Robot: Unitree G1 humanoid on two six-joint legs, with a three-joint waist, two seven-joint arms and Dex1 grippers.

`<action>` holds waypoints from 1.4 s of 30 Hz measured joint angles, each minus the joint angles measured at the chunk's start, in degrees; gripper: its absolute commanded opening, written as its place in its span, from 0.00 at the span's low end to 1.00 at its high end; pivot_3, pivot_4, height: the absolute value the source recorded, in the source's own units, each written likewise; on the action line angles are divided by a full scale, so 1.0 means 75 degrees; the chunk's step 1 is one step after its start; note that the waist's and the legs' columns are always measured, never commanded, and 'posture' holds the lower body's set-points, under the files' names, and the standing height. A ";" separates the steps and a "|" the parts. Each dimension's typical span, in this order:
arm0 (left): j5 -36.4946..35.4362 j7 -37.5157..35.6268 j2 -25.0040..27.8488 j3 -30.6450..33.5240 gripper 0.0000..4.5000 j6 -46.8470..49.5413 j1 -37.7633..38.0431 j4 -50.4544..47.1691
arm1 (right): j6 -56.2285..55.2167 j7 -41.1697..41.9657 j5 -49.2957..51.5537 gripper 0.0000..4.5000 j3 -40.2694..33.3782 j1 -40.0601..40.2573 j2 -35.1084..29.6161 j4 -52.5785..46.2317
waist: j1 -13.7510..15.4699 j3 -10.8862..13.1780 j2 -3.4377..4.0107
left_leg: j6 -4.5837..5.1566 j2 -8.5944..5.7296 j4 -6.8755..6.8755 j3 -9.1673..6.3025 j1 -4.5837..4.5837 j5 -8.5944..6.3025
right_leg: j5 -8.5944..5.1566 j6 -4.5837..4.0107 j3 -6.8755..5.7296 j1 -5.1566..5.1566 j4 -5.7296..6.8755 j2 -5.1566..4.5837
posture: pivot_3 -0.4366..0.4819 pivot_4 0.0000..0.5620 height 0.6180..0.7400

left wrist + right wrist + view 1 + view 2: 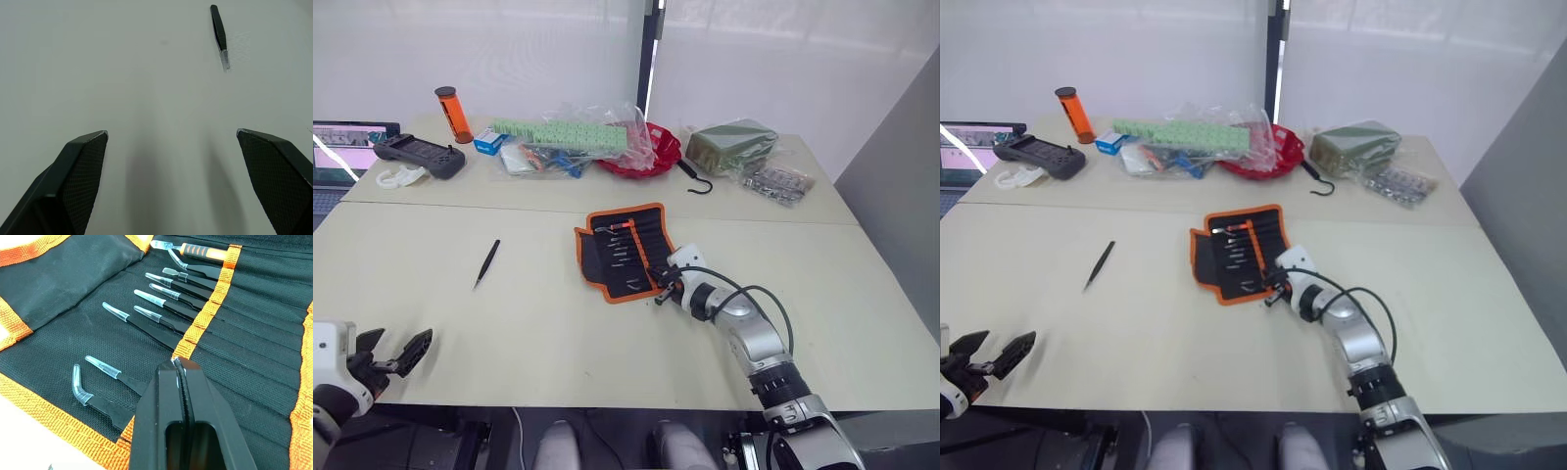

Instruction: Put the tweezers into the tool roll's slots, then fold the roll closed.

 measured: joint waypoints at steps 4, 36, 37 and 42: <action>-0.0199 0.0115 0.0001 -0.0095 1.00 -0.0281 0.0004 0.0004 | -0.0014 0.0037 0.0000 0.00 -0.0010 -0.0015 0.0023 0.0020 | -0.0018 -0.0001 0.0000 | 0.0000 0.0003 -0.0007 0.0008 -0.0001 0.0000 | -0.0001 -0.0002 0.0004 0.0000 0.0000 0.0000 | 0.48 0.27 0.97; 0.0217 0.0922 0.1000 -0.2945 1.00 -0.0822 -0.3074 0.2412 | 0.0064 -0.0343 -0.0052 0.00 -0.0131 0.0652 0.0114 -0.0857 | 0.0010 -0.0008 -0.0011 | 0.0000 0.0002 -0.0095 0.0024 -0.0020 0.0000 | 0.0007 0.0006 0.0007 -0.0007 -0.0060 0.0007 | 0.48 0.27 0.97; 0.0358 0.0940 0.1001 -0.3153 1.00 -0.0928 -0.3311 0.2715 | 0.0088 -0.0383 -0.0052 0.00 -0.0148 0.0703 0.0111 -0.0931 | 0.0019 -0.0008 -0.0012 | 0.0000 0.0002 -0.0102 0.0023 -0.0019 0.0000 | 0.0007 0.0006 0.0006 -0.0009 -0.0060 0.0009 | 0.48 0.27 0.97; 0.0834 0.0976 0.1017 -0.3835 0.81 -0.1373 -0.4027 0.3689 | 0.0252 -0.0566 -0.0052 0.00 -0.0243 0.0865 0.0118 -0.1157 | 0.0077 -0.0009 -0.0013 | -0.0002 0.0001 -0.0103 0.0023 -0.0018 0.0002 | 0.0007 0.0006 0.0005 -0.0007 -0.0063 0.0008 | 0.48 0.27 0.97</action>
